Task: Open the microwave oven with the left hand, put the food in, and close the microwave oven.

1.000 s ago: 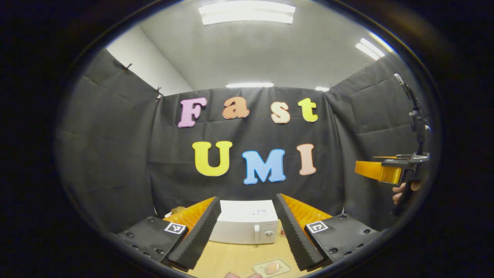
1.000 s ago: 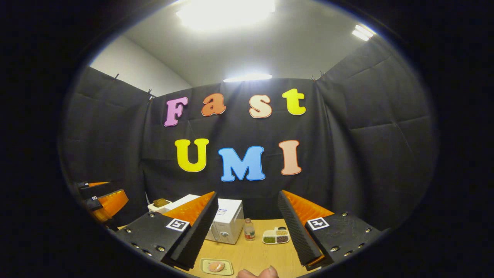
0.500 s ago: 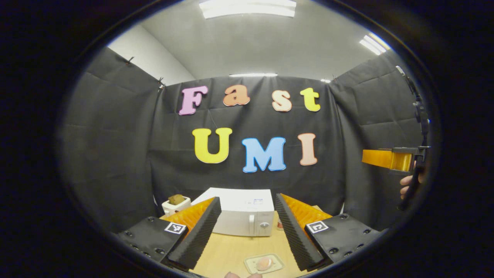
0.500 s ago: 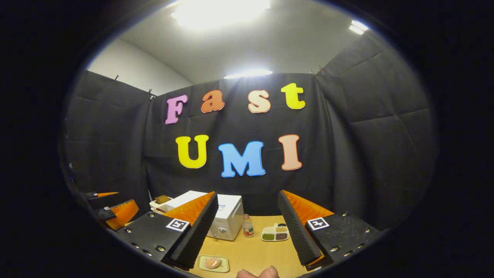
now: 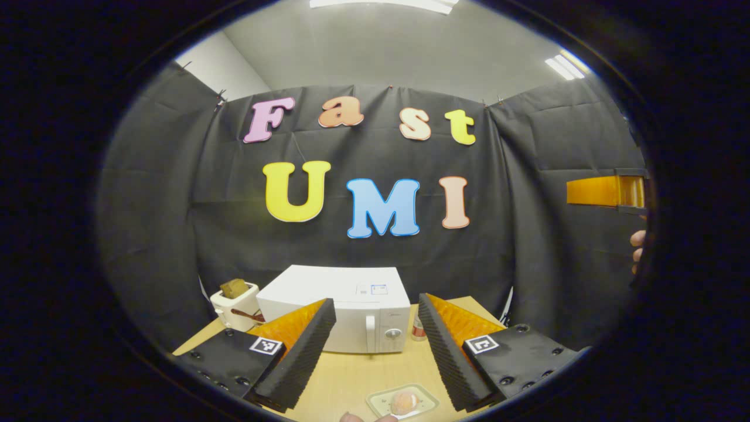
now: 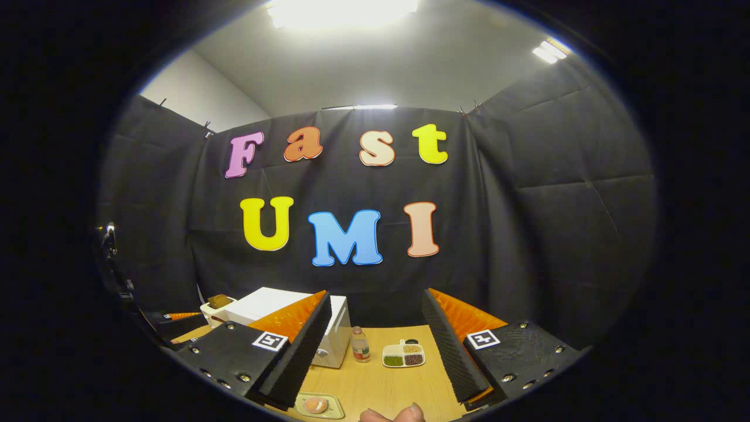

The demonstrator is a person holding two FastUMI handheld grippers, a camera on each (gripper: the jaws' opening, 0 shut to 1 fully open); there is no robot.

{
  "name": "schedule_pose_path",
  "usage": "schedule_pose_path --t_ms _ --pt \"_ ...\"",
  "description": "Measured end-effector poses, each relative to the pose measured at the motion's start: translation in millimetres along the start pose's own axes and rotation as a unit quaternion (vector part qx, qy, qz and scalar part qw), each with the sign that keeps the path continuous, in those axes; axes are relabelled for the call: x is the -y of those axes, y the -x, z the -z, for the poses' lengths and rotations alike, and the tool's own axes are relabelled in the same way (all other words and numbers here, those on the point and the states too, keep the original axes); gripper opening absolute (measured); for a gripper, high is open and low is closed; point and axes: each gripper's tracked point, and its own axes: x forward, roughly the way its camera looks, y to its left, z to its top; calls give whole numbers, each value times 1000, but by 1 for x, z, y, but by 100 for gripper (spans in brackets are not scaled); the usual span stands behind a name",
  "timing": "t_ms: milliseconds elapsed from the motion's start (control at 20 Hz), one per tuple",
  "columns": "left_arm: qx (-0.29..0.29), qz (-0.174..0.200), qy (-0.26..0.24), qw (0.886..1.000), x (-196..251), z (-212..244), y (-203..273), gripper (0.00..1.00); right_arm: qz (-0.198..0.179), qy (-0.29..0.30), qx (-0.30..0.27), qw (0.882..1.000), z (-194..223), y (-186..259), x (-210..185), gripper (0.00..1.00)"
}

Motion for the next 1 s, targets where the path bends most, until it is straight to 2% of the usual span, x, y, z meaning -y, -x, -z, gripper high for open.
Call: schedule_pose_path --t_ms 50,150,250,300,350,450,500,550,650,750,850,1000 --pt "-4 1 2 1000 -7 10 -14 99 8 2 -5 1000 1 -3 -4 95" --pt "-13 4 6 1000 -19 30 -41 94 23 5 -12 1000 3 -6 -11 95" --pt "-30 11 6 999 -23 57 -65 94 41 15 -27 999 10 -7 -15 95" --pt "-33 16 2 999 -24 68 -77 96 51 20 -29 998 11 -6 -14 95" --pt "-34 19 -7 999 -24 79 -89 94 62 26 -31 997 11 -4 -13 95" --pt "-43 23 -31 998 -24 105 -115 96 85 42 -45 994 18 -3 -9 95" --pt "-53 26 -39 998 -23 121 -129 94 91 49 -56 993 24 -3 -8 95" --pt "-61 29 -41 997 -22 136 -140 96 96 56 -65 992 28 -4 -7 95" --pt "-77 34 -39 996 -19 161 -160 94 111 65 -78 989 31 -8 -3 95" --pt "-88 33 -46 995 -19 183 -179 94 117 64 -86 987 33 -13 -3 95" --pt "-106 33 -49 993 -18 205 -198 99 119 73 -94 986 36 -17 -4 95" --pt "-134 37 -40 989 -18 238 -226 98 123 90 -102 983 37 -20 -5 95"
